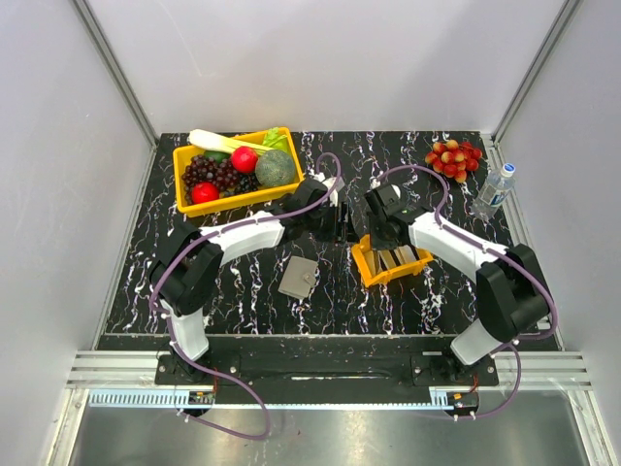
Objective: Put the credit cards into the card holder
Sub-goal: Pick up the credit card from the storage box, then place the credit card in the storage box.
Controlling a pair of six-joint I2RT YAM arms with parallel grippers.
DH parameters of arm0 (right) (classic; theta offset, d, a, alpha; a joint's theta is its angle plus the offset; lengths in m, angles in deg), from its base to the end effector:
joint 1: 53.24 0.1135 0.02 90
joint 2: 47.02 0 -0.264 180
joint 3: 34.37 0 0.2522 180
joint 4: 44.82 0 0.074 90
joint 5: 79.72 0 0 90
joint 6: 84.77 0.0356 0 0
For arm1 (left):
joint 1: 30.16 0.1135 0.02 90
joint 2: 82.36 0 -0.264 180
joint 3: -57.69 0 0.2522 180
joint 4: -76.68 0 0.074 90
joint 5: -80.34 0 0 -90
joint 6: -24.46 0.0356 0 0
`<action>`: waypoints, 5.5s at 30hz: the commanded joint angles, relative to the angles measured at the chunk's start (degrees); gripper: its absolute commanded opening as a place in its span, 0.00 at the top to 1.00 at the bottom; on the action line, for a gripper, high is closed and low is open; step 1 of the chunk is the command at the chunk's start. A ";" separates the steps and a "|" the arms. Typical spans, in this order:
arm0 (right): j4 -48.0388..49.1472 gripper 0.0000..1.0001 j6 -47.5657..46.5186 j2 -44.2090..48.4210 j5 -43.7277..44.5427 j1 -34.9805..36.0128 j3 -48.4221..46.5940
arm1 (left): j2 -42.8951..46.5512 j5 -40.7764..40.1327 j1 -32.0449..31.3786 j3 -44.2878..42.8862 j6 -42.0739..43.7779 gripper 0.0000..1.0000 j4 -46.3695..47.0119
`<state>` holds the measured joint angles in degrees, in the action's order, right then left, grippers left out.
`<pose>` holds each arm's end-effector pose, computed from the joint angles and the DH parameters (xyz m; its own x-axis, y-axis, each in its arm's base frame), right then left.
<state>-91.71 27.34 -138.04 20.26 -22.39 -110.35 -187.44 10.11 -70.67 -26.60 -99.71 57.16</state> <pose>0.2775 0.1586 0.2158 -0.8656 -0.0852 -0.4935 -0.1179 0.9924 0.0354 0.3012 -0.2732 0.2093 -0.8604 0.0399 -0.5080 0.3918 0.6894 -0.6093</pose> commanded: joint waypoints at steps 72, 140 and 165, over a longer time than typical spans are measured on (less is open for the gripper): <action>3.78 0.55 10.86 33.90 -24.32 -19.07 6.76 | -1.80 23.83 -0.97 9.62 -25.33 1.00 46.38; 12.91 0.30 13.58 22.99 -23.42 -16.00 15.19 | 0.40 8.09 -8.09 -2.96 -0.46 1.00 8.48; 12.91 0.43 12.43 24.49 -20.96 -16.00 15.72 | 0.40 7.83 -8.00 -0.67 -1.25 0.48 9.53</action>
<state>-80.69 40.87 -114.92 -3.26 -38.91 -94.70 -189.98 18.68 -78.50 -28.26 -101.02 63.74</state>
